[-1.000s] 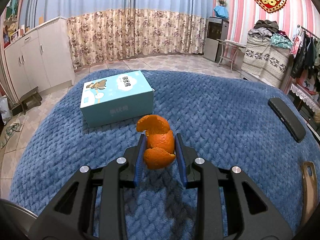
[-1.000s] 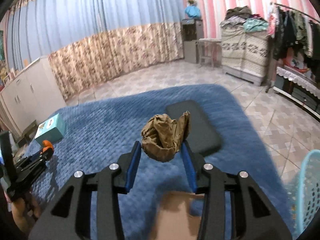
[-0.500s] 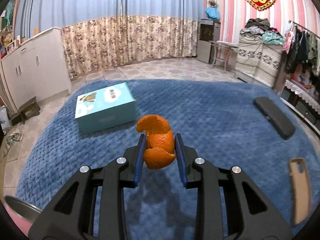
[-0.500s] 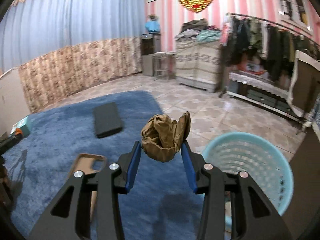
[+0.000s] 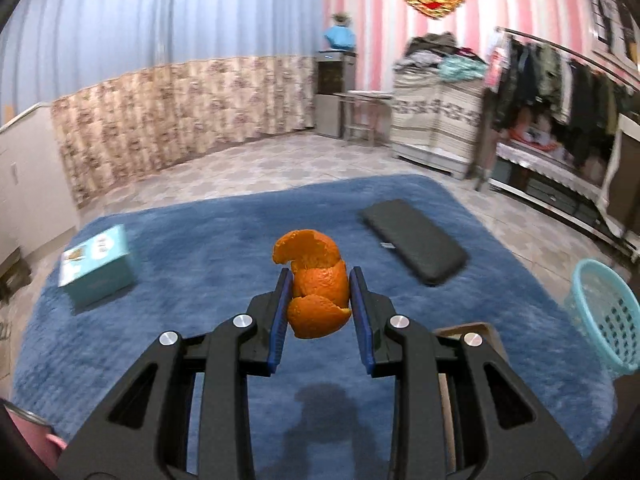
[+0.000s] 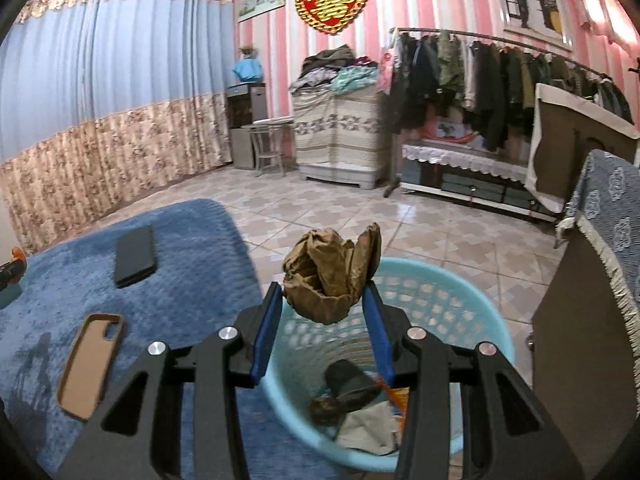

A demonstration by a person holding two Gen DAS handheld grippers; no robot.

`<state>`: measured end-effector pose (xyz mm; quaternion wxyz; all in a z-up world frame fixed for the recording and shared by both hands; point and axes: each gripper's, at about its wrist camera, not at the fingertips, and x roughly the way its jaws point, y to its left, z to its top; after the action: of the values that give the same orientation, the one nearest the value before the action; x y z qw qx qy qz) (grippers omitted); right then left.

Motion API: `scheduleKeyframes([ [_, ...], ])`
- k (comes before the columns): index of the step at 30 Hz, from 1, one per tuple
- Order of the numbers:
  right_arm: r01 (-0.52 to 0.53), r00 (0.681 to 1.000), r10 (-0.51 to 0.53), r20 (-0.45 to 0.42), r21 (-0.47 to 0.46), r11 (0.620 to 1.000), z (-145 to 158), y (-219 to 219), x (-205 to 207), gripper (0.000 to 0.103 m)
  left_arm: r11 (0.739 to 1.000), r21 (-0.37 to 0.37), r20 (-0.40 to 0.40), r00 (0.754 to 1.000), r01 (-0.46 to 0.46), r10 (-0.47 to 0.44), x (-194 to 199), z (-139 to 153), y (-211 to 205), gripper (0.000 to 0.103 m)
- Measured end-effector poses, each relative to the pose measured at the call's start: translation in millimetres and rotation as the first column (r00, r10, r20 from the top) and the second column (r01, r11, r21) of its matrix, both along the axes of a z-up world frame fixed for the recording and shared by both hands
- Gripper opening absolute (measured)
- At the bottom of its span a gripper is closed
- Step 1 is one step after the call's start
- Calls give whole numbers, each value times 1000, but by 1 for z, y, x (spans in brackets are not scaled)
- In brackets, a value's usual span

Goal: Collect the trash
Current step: 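Carry the tangerine peel and brown paper in both tools over the basket, then open both tools to drop the peel and brown paper into the basket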

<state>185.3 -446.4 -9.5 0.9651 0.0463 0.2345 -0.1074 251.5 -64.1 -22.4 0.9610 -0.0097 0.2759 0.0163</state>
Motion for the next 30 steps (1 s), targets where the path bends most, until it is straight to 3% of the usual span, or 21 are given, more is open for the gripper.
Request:
scheduleKeyframes([
  [6, 38, 999, -38, -2, 9, 999, -4, -30, -4, 41, 990, 6, 5, 990, 140, -140, 2, 1, -71, 28],
  [10, 43, 999, -43, -7, 40, 998, -12, -44, -2, 41, 969, 19, 14, 970, 244, -245, -6, 2, -120, 28],
  [17, 70, 998, -70, -4, 45, 997, -15, -54, -5, 41, 919, 22, -8, 919, 393, -393, -15, -10, -192, 28],
  [30, 194, 980, -191, -48, 78, 978, -35, -98, -9, 41, 822, 33, -2, 823, 568, -568, -9, -20, -298, 29],
])
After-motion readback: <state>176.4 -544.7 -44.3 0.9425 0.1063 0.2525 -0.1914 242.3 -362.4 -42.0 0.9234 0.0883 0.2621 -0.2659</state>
